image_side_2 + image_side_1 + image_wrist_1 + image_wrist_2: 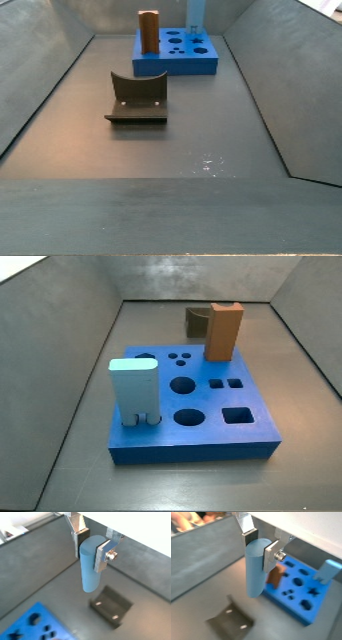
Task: Pick up the oval object. Move up. Move to above the board. Insert the oval object.
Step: Move to above the board, then insert the oval object.
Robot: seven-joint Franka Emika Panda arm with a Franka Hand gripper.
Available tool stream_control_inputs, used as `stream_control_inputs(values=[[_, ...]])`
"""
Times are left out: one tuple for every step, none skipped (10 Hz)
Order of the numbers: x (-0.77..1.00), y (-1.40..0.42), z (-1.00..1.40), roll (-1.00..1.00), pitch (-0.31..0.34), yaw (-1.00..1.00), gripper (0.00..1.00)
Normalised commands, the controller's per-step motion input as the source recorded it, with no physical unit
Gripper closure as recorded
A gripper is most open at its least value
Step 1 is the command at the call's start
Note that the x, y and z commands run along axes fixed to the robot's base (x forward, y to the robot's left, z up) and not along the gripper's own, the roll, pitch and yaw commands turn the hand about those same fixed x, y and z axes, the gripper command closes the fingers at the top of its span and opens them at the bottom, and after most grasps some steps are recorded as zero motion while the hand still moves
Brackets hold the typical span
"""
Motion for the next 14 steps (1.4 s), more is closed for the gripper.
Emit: stream_control_inputs(values=[[-0.33, -1.00, 0.04, 0.25, 0.156, -0.01, 1.00], [-0.33, -1.00, 0.04, 0.13, 0.038, 0.00, 1.00], [-0.34, -1.00, 0.04, 0.11, 0.019, 0.01, 1.00], [-0.34, -1.00, 0.05, 0.08, -0.002, 0.01, 1.00], [-0.34, -1.00, 0.05, 0.05, 0.002, 0.01, 1.00], [-0.34, -1.00, 0.05, 0.03, 0.002, 0.01, 1.00], [-0.33, -0.97, 0.05, 0.02, 0.006, 0.01, 1.00], [-0.24, -0.67, 0.04, 0.01, 0.007, 0.01, 1.00], [-0.15, -0.40, 0.03, 0.00, 0.007, 0.01, 1.00], [-0.07, -0.18, 0.02, 0.00, 0.008, 0.01, 1.00], [0.30, -0.01, -0.20, -0.11, -0.004, -0.80, 1.00], [0.74, -0.07, -0.18, -0.13, 0.000, -0.39, 1.00], [1.00, -0.11, -0.30, -0.12, 0.000, -0.12, 1.00], [0.55, -0.04, -0.35, -0.12, 0.000, -0.58, 1.00]])
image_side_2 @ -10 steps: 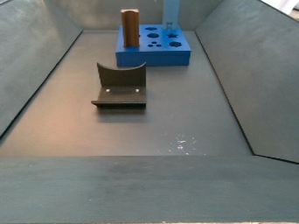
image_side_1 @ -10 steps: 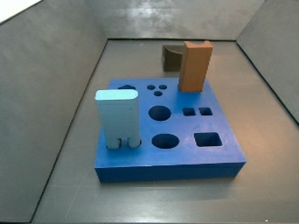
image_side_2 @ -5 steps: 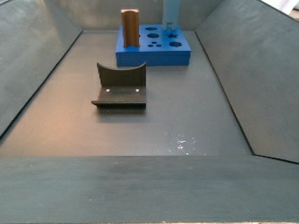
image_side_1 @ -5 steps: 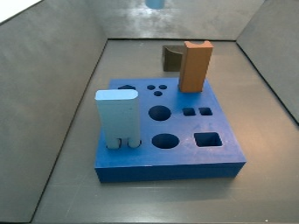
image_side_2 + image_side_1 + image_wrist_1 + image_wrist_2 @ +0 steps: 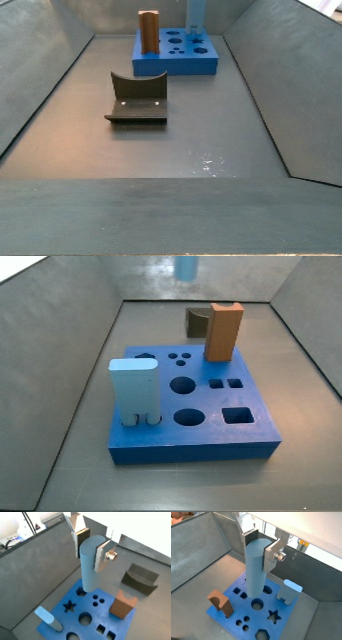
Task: Pick up the oval object. Move up. Move to above the board. Insert the oval object.
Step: Insert the oval object.
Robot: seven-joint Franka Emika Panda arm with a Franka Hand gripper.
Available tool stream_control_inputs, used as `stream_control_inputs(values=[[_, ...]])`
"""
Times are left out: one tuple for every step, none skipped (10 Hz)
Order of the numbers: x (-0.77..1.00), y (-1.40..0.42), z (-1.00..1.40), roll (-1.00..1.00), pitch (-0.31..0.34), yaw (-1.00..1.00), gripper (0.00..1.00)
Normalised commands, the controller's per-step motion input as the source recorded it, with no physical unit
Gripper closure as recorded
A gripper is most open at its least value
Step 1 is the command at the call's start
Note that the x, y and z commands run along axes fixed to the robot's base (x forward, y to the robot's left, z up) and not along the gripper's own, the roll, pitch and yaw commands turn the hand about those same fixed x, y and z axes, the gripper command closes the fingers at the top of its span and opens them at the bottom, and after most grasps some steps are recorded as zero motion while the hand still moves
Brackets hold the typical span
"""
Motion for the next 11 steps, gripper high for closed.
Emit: stream_control_inputs(values=[[0.06, 0.00, -0.31, -0.08, -0.019, -0.98, 1.00], [0.02, 0.00, -0.35, -0.06, -0.027, -1.00, 1.00], [0.00, 0.00, -0.39, -0.05, -0.033, -1.00, 1.00], [0.00, 0.00, -0.46, -0.02, -0.043, -1.00, 1.00], [0.00, -0.04, -0.46, -0.02, -0.043, -1.00, 1.00], [0.00, -0.06, -0.42, -0.03, -0.044, -0.98, 1.00], [0.03, -0.05, -0.44, -0.03, -0.101, -0.97, 1.00], [0.38, -0.10, -0.48, -0.05, -0.046, -0.70, 1.00], [0.73, -0.21, -0.47, -0.07, -0.009, -0.37, 1.00], [0.60, -0.48, -0.48, -0.01, -0.063, -0.31, 1.00], [0.41, -0.58, -0.39, 0.00, -0.036, -0.39, 1.00]])
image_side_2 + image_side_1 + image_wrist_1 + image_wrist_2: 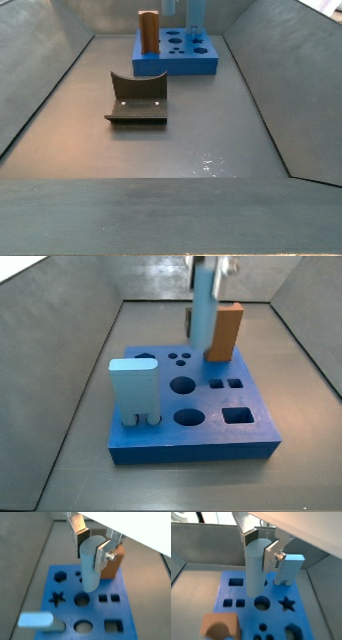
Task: Pick up the oval object. Move up. Move to above the board. Insert the oval object.
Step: Insert the oval object.
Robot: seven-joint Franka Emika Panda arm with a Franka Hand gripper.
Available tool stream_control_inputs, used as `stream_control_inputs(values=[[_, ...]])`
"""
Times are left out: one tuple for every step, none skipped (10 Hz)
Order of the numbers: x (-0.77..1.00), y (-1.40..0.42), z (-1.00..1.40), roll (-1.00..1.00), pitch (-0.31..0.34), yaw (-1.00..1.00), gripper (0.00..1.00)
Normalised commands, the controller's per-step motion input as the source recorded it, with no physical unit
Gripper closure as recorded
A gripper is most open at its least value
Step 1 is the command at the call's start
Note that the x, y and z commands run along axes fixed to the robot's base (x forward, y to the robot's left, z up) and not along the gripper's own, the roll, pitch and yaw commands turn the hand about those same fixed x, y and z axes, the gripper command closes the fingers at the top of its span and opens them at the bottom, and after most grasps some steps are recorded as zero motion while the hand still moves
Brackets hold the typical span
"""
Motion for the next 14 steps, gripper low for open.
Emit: stream_control_inputs(values=[[0.16, -0.56, -0.26, 0.00, -0.031, -0.56, 1.00], [0.00, -0.52, -0.19, 0.00, -0.047, -0.72, 1.00], [0.00, -0.42, -0.18, 0.00, -0.037, -0.83, 1.00], [0.00, -0.41, -0.19, 0.00, -0.043, -0.84, 1.00], [0.00, -0.35, -0.15, 0.00, -0.029, -0.88, 1.00], [0.01, -0.29, -0.14, 0.00, -0.003, -0.93, 1.00], [0.00, -0.18, -0.13, 0.00, 0.000, -0.99, 1.00], [0.00, -0.11, -0.13, 0.00, 0.000, -1.00, 1.00], [-0.07, 0.00, -0.33, 0.12, 0.064, -0.97, 1.00], [-0.07, 0.00, -0.34, 0.17, 0.141, -0.87, 1.00], [-0.06, 0.00, -0.32, 0.25, 0.204, -0.77, 1.00], [0.00, 0.00, -0.28, 0.27, 0.210, -0.70, 1.00], [0.00, 0.00, -0.20, 0.29, 0.259, -0.61, 1.00], [0.06, -0.09, -0.06, 0.25, 0.239, -0.51, 1.00]])
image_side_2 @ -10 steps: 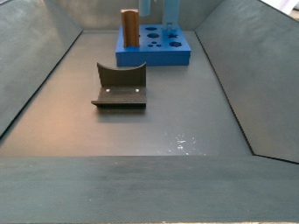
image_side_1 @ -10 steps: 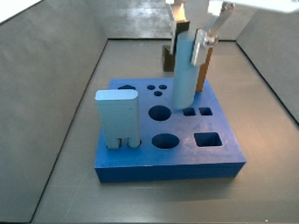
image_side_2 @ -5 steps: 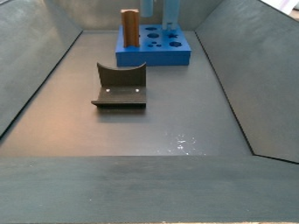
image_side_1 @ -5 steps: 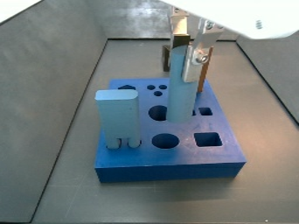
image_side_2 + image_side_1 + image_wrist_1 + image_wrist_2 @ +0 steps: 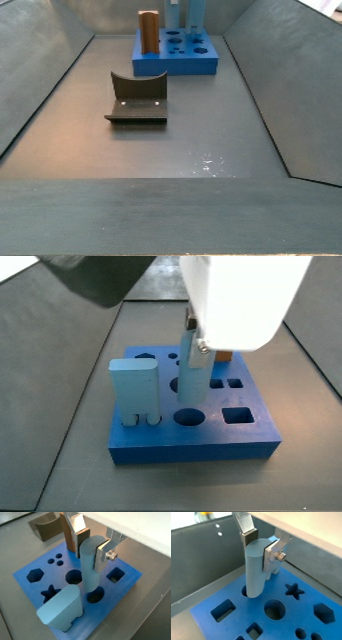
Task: Pick up the oval object. Move up. Move to above the board. Insert the oval object.
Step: Insert the oval object.
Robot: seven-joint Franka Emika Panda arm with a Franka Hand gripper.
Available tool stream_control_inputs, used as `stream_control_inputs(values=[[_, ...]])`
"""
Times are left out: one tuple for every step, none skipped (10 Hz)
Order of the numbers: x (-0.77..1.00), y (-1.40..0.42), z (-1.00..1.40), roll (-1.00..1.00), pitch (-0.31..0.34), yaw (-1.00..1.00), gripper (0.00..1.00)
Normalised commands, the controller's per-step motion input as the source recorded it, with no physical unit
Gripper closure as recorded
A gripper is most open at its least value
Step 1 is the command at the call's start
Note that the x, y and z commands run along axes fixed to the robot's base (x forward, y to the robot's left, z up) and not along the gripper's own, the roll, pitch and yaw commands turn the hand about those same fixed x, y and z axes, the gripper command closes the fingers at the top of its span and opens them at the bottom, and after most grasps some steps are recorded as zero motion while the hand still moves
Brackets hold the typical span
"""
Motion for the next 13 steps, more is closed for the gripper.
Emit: stream_control_inputs(values=[[0.25, -0.32, 0.00, 0.17, 0.164, -0.41, 1.00], [0.44, -0.59, -0.24, 0.06, 0.000, -0.34, 1.00], [0.53, -0.61, -0.33, 0.04, -0.003, -0.30, 1.00], [0.53, -0.32, -0.21, 0.15, 0.000, -0.38, 1.00], [0.37, -0.05, -0.19, 0.13, 0.003, -0.37, 1.00], [0.02, 0.00, -0.09, 0.12, 0.026, -0.27, 1.00], [0.00, 0.04, -0.01, 0.08, 0.099, -0.16, 1.00], [-0.24, 0.07, -0.07, 0.01, 0.011, -0.05, 1.00], [-0.32, 0.00, -0.07, 0.06, 0.046, -0.21, 1.00], [-0.22, -0.13, -0.19, 0.06, 0.020, -0.13, 1.00], [-0.23, 0.00, -0.17, 0.03, 0.000, 0.00, 1.00], [-0.19, 0.00, -0.09, 0.03, 0.000, 0.00, 1.00], [0.00, 0.18, -0.04, 0.00, 0.000, 0.00, 1.00]])
